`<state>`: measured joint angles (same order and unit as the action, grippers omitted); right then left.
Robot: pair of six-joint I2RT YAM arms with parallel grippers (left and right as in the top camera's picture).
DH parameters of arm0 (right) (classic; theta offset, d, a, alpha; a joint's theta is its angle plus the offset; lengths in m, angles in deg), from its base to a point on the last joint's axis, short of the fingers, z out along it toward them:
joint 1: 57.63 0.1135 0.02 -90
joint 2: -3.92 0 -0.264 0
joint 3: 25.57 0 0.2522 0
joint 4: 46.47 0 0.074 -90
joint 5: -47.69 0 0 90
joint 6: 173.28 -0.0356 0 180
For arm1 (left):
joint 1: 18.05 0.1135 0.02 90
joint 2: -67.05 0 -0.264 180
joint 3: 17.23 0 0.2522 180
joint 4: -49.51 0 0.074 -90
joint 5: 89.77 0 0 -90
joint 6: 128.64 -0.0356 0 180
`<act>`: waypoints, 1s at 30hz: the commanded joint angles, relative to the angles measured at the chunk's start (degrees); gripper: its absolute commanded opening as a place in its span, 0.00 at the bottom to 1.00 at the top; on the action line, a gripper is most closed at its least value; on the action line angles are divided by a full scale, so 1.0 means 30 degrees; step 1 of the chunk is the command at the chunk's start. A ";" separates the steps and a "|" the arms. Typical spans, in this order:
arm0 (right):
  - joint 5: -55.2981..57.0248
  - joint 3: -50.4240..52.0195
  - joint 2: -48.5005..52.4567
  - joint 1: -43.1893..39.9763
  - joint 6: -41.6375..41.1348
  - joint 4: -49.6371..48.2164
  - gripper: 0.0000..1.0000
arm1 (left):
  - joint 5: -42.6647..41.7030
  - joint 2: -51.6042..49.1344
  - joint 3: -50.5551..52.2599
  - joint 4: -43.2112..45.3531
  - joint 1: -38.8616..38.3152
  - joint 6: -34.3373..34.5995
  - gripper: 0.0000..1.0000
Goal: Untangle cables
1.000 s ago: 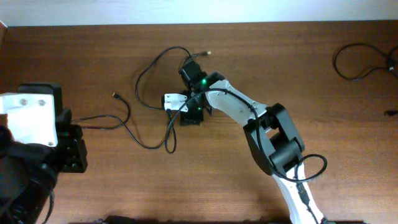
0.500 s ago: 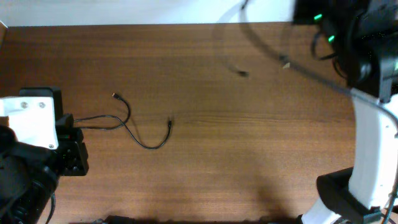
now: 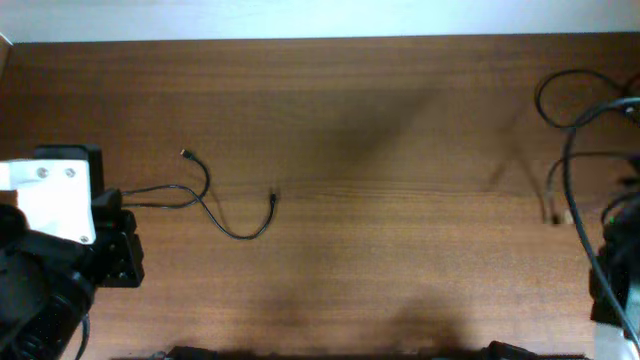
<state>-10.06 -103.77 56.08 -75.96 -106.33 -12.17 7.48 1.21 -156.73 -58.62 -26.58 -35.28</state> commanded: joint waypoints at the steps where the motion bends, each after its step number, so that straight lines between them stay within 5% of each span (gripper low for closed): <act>1: 0.1406 -0.0066 0.0648 -0.1530 -0.4248 0.3402 0.04 | -0.0189 -0.0029 -0.0029 0.0131 0.0058 0.0313 0.00; 3: 0.0517 0.0255 0.1770 -0.2448 -0.6346 0.5209 0.04 | -0.0189 -0.0029 -0.0029 0.0138 0.0058 0.0313 0.00; 8: -0.2594 0.0845 0.6943 -0.4306 -0.6339 0.4488 0.04 | -0.0160 -0.0029 -0.0029 -0.0736 0.0058 0.0306 0.00; 17: -1.1956 -0.0648 0.7147 -0.9413 -0.4896 -0.4371 0.04 | -0.0124 -0.0029 -0.0029 -0.0780 0.0058 0.0313 0.00; 22: -1.7551 -0.2798 0.7227 -0.6397 -0.5034 -1.0149 0.04 | -0.0204 -0.0051 0.0036 -0.0765 0.0058 0.0321 0.00; 25: -1.7748 -0.2863 0.8065 -0.5559 -0.4029 -0.8196 0.04 | -0.0699 -0.0044 0.0036 -0.0780 0.0058 0.0321 0.00; 27: -1.7529 -0.2856 0.8932 -0.6674 -0.0372 -0.4881 0.04 | -0.0692 -0.0044 0.0044 -0.0780 0.0058 0.0313 0.00; 30: -1.7813 -0.2834 1.0783 -0.9748 0.0102 -0.2958 0.04 | -0.0685 -0.0044 0.0044 -0.0780 0.0058 0.0313 0.00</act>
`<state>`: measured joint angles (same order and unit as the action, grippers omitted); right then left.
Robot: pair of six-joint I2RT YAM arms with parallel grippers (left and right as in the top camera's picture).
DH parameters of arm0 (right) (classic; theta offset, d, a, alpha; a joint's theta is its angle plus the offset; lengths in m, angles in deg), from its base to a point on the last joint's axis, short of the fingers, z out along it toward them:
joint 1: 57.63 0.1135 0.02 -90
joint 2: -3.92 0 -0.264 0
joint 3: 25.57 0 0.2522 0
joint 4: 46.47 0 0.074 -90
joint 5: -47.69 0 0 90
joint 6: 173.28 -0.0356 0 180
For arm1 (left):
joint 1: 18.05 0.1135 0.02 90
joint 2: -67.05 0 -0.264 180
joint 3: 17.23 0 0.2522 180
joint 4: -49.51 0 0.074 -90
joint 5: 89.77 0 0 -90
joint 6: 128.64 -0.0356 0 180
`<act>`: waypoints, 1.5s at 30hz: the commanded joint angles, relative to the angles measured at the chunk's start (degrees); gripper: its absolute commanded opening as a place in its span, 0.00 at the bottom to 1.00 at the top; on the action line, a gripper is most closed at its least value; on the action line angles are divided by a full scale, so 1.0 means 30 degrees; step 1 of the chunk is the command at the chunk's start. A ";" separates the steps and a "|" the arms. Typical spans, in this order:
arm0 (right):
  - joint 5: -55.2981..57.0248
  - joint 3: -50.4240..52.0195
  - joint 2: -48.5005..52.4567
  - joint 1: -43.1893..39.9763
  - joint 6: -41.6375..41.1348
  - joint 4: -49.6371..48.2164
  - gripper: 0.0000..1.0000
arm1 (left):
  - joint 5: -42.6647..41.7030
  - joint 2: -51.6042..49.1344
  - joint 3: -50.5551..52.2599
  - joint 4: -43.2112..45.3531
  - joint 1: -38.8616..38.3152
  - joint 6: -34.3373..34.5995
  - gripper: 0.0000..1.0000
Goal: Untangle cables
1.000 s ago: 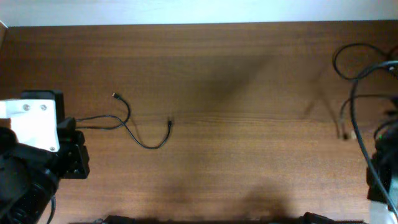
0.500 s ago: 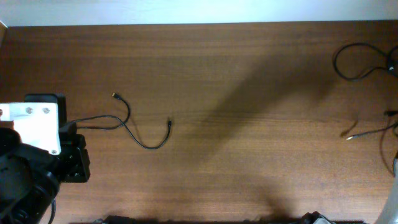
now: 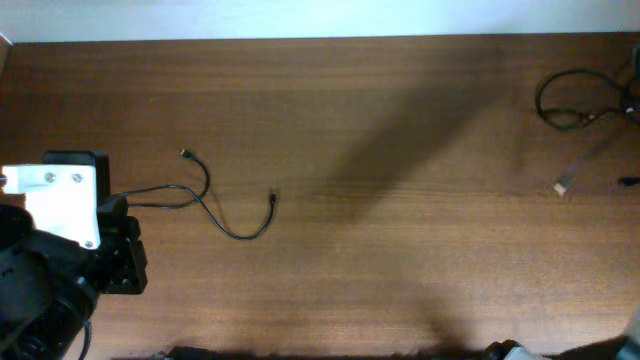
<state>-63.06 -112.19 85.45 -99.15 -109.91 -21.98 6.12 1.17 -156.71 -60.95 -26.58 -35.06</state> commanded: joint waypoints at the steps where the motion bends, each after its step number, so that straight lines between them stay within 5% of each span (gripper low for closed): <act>1: -0.0474 -0.0022 0.1428 -0.2827 0.1304 0.0364 0.04 | -0.0233 -0.0029 0.0029 0.0000 0.0058 0.0240 0.00; 6: 0.1158 -0.0022 0.2827 -0.3767 0.1319 -0.0350 0.04 | -0.0233 -0.0138 0.0036 0.0000 0.0058 0.0240 0.00; 11: 0.0648 -0.0022 0.9238 -0.3162 0.2310 -0.2215 0.04 | -0.0240 -0.0138 0.0029 0.0000 0.0058 0.0240 0.00; 14: 0.1297 -0.0022 0.9908 -0.3060 0.2310 -0.2965 0.08 | -0.0240 -0.0138 0.0029 0.0000 0.0058 0.0240 0.00; 15: 0.1027 -0.0051 0.9894 -0.3075 0.2295 -0.3002 0.90 | -0.0240 -0.0138 0.0036 0.0000 0.0058 0.0240 0.00; 16: -0.1282 -0.0160 0.9449 -0.3075 0.2302 -0.2943 0.99 | -0.0240 -0.0138 0.0029 0.0000 0.0058 0.0240 0.00; 20: -0.4313 -0.2310 0.4568 -0.0925 0.2317 -0.0095 0.99 | -0.0233 -0.0138 0.0029 0.0000 0.0058 0.0240 0.00; 23: 0.0823 -0.2543 0.1763 0.2390 0.2310 0.1304 0.99 | -0.0182 -0.0138 0.0029 0.0000 0.0058 0.0240 0.00; 25: 0.4218 -0.2543 0.2062 0.1705 0.2310 0.3395 0.99 | -0.0182 -0.0138 0.0029 0.0000 0.0058 0.0240 0.00; 29: 0.2310 -0.2543 0.2193 0.0911 0.2302 0.2900 0.98 | -0.0182 -0.0138 0.0029 0.0000 0.0058 0.0240 0.00; 32: 0.1086 -0.2543 0.2193 0.6717 0.4393 0.2834 0.99 | 0.0291 -0.0138 0.0029 0.0000 0.0058 0.0248 0.00; 37: 0.0882 -0.2543 0.2200 1.9431 1.1570 0.3883 0.99 | 0.0787 -0.0138 0.0029 0.0226 0.0066 0.0240 0.00; 42: -0.5085 -0.2535 0.3271 2.7073 1.5905 0.4532 0.99 | 0.1486 -0.0138 0.0029 0.1144 0.0058 0.0248 0.00; 45: -0.5486 -0.2543 0.6645 2.9740 1.6436 0.0729 0.99 | 0.1494 -0.0131 0.0029 0.1144 0.0058 0.0240 0.00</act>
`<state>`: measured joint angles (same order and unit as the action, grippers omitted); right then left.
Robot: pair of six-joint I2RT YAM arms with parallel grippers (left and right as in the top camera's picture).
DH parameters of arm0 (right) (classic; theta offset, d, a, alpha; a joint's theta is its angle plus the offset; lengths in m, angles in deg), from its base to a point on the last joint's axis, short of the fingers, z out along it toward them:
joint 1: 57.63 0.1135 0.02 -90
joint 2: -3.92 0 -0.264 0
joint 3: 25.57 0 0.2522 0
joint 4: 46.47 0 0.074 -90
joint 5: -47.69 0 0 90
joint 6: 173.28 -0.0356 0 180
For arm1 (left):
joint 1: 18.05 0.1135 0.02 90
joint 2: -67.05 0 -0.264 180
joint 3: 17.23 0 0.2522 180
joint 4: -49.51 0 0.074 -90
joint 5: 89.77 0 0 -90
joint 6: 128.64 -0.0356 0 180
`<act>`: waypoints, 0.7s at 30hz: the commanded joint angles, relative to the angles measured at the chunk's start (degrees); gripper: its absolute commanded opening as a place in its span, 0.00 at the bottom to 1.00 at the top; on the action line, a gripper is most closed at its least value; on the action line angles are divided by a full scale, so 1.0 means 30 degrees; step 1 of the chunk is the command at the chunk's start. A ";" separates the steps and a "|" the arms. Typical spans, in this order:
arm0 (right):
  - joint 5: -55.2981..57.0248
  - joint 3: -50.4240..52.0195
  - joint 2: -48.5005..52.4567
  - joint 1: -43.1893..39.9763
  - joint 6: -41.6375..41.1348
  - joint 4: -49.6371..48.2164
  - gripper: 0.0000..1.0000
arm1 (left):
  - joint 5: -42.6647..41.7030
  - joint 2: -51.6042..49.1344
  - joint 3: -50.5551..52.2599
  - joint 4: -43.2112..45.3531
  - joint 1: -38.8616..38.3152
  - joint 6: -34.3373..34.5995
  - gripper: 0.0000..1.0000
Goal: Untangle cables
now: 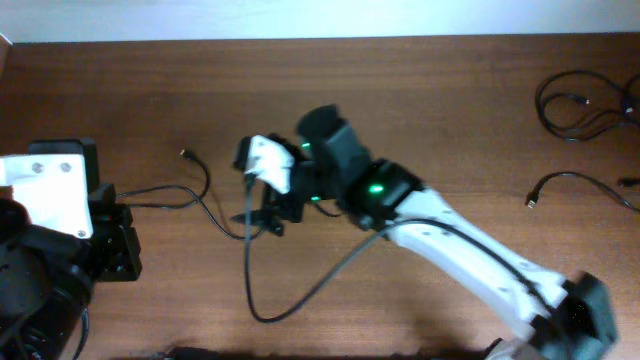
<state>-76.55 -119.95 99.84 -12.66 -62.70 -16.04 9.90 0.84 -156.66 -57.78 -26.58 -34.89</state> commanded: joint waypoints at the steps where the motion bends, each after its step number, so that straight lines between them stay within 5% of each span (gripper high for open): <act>1: -0.1858 -0.0007 0.3155 0.1494 0.0364 -0.3038 0.99 | 0.0233 -0.0022 0.0015 0.0146 0.0058 0.0182 0.00; 6: -0.2375 -0.0889 0.8415 0.2965 -0.1078 -0.4131 0.99 | 0.0219 -0.0022 0.0015 0.0787 0.0058 0.0189 0.00; 14: -0.0641 -0.0882 1.1832 0.2754 -0.0947 -0.2871 0.93 | -0.0364 -0.0029 0.0015 0.0415 0.0058 0.0189 0.00; 16: -0.0357 -0.0882 1.2495 0.2754 -0.0925 -0.2798 0.77 | -0.0364 -0.0022 0.0015 0.0408 0.0058 0.0189 0.00; 17: -0.0364 -0.0874 1.2553 0.2754 -0.0102 -0.2601 0.15 | -0.0364 -0.0029 0.0015 0.0379 0.0058 0.0189 0.00; 18: -0.0379 -0.0882 1.2546 0.2732 0.0058 -0.2492 0.04 | -0.0379 -0.0029 0.0015 0.0306 0.0058 0.0189 0.00; 21: -0.0372 -0.0889 1.2145 0.1778 -0.0532 -0.2477 0.04 | -0.0430 -0.0022 0.0015 0.0000 0.0058 0.0189 0.00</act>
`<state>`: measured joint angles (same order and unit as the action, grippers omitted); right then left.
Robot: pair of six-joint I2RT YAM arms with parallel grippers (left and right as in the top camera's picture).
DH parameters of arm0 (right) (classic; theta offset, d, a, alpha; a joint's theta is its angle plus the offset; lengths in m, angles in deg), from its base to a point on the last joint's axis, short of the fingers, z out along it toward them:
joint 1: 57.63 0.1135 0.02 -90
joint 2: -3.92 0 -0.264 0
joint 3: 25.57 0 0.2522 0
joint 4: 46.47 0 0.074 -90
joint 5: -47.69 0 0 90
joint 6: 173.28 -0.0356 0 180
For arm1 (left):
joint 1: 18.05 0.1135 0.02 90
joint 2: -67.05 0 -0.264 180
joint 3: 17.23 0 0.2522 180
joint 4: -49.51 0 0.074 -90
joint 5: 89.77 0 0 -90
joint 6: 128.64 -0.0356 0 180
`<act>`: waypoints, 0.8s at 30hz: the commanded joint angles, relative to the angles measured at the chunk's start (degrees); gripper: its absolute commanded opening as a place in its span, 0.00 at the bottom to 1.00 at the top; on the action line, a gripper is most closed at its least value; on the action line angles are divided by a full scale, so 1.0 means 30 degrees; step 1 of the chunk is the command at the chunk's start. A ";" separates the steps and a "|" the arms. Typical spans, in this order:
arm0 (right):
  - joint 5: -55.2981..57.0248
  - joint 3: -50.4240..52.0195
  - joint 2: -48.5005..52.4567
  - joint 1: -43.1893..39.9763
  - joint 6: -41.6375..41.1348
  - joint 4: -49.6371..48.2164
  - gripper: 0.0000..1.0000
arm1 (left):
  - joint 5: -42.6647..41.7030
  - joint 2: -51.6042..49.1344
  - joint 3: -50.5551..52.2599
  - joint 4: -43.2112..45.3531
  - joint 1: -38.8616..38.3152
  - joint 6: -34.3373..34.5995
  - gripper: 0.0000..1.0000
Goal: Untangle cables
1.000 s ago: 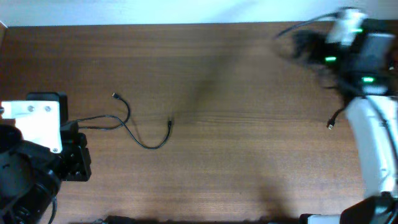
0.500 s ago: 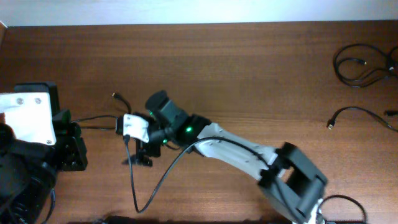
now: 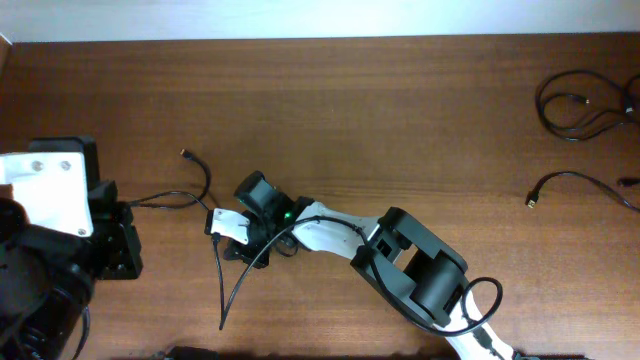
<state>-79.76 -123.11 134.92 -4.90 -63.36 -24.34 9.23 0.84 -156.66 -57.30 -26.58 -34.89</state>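
A thin black cable [image 3: 168,196] lies left of the table's middle. It runs from beside my left gripper [image 3: 122,245] to a crossing, with one plug [image 3: 185,153] curling up behind. Its lower strand and second plug disappear under my right gripper [image 3: 240,245], which is stretched far across from the lower right and sits low on that strand. Neither gripper's jaws show clearly from above.
At the far right lie a coiled black cable [image 3: 572,108] and a separate short cable with a plug [image 3: 533,201]. The right arm's own lead [image 3: 238,285] hangs in a curve toward the front edge. The left arm's white housing [image 3: 48,192] fills the left edge.
My right gripper has moved down and left, from beside the cable's right plug onto its lower loop, hiding that plug. The arm has folded lower across the table. The left arm stayed put.
At first the right arm was at the far right edge among the cables there, then out of view. Later it reached across to the small cable at centre-left, with two cables left lying at the right. Now it sits on that cable's loop.
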 commanded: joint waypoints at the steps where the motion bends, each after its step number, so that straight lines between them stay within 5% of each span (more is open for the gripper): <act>1: 0.0656 0.0153 -0.0124 -0.1282 -0.0386 0.0401 0.04 | -0.0204 -0.0029 0.0015 -0.0168 0.0058 0.0182 0.00; 5: 0.0765 -0.0058 -0.5697 -0.4029 -0.0794 0.1574 0.04 | -0.0204 -0.0029 0.0015 -0.0160 0.0058 0.0189 0.00; 8: 0.1180 -0.0044 -0.6047 -0.4656 -0.0801 0.2616 0.06 | -0.0233 -0.0029 0.0015 -0.0350 0.0058 0.0189 0.00; 9: 0.1151 -0.0036 -0.5785 -0.4386 -0.0801 0.3162 0.81 | -0.0342 -0.0029 0.0015 -0.0452 0.0058 0.0189 0.00; 10: 0.1173 -0.0022 -0.5603 -0.4044 -0.0772 0.3235 0.87 | -0.0379 -0.0029 0.0015 -0.0437 0.0058 0.0189 0.00; 13: 0.1217 -0.0007 -0.4634 -0.2696 0.1056 0.3752 0.88 | -0.0393 -0.0029 0.0015 -0.0437 0.0058 0.0189 0.00; 16: 0.5202 -0.0007 -0.2667 -0.1443 0.7395 0.7133 0.89 | -0.0415 -0.0029 0.0015 -0.0430 0.0058 0.0189 0.00; 19: 0.6652 -0.0007 -0.1734 -0.1574 0.8415 0.7293 0.89 | -0.0415 -0.0029 0.0015 -0.0168 0.0058 0.0189 0.00; 21: 0.6666 -0.0007 -0.1537 -0.1749 0.8772 0.7286 0.89 | -0.0415 -0.0029 0.0015 -0.0299 0.0058 0.0189 0.00; 22: 0.6732 0.0000 -0.1348 -0.1749 0.8939 0.7300 0.65 | -0.0415 -0.0029 0.0015 -0.0386 0.0058 0.0189 0.00; 23: 0.6725 0.0000 -0.1231 -0.1749 0.8932 0.7322 0.25 | -0.0415 -0.0029 0.0015 -0.0386 0.0058 0.0189 0.00; 24: 0.6725 0.0000 -0.1035 -0.1785 0.8932 0.7446 0.04 | -0.0415 -0.0029 0.0015 -0.0401 0.0058 0.0189 0.00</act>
<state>-62.73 -123.55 128.12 -9.64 -37.76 -2.90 8.57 0.84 -156.66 -58.33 -26.58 -34.89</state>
